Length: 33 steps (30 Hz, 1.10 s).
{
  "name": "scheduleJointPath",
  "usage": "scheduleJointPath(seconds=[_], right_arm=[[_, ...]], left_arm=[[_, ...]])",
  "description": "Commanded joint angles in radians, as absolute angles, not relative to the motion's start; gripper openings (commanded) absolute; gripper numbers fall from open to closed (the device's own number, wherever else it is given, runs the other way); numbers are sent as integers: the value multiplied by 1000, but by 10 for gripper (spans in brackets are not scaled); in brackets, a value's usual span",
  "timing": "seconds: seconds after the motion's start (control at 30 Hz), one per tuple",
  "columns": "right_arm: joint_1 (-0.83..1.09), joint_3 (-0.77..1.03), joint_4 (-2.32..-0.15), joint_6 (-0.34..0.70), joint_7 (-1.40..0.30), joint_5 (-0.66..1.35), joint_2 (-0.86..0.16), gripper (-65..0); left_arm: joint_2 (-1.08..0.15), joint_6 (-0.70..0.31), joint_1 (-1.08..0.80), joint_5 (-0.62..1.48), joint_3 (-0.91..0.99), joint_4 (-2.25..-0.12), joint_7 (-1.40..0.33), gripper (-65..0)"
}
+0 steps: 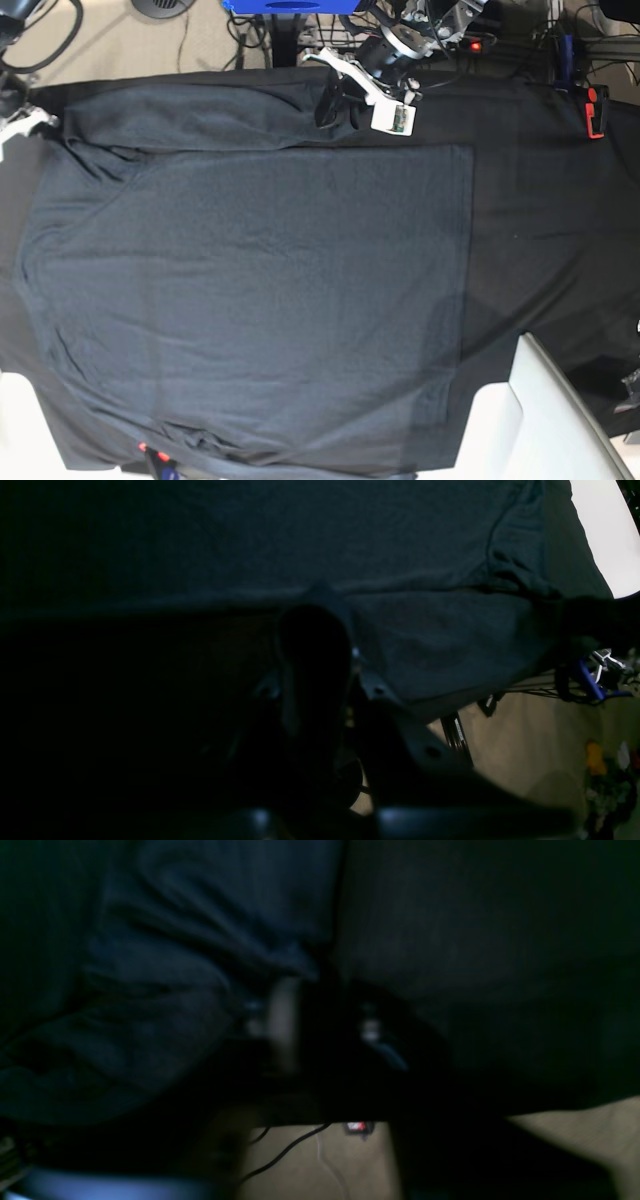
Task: Fold the T-shirt properly
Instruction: 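Grasp the collar edge of the grey shirt with the left gripper, then drag the held collar fabric with the left gripper toward the hem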
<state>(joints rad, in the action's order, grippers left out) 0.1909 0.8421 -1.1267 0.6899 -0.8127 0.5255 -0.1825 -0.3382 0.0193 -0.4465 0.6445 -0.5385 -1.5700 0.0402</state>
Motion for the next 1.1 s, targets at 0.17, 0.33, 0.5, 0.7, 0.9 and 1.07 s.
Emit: scheduleJointPath(seconds=[0.17, 0.33, 0.5, 0.7, 0.9, 1.07], right_arm=[[173, 846, -1127, 698, -796, 547, -209, -638], [174, 846, -1129, 698, -819, 547, -209, -644], [177, 846, -1236, 698, -906, 549, -196, -645], [145, 846, -1391, 698, -1046, 547, -176, -645], [61, 789, -1399, 585, -1086, 547, -180, -645], [8, 670, -1382, 458, -1067, 547, -196, -645]], left_arm=[[-348, 10, -473, 648, -479, -1613, 61, -650], [-364, 10, -522, 648, -406, -1685, 50, -650], [-372, 10, -495, 641, -395, -1741, -136, -650], [-374, 10, -466, 642, -394, -1814, -188, -650], [-357, 12, -397, 647, -343, -1853, -317, -650], [-294, 12, -361, 647, -216, -1851, -443, -650]])
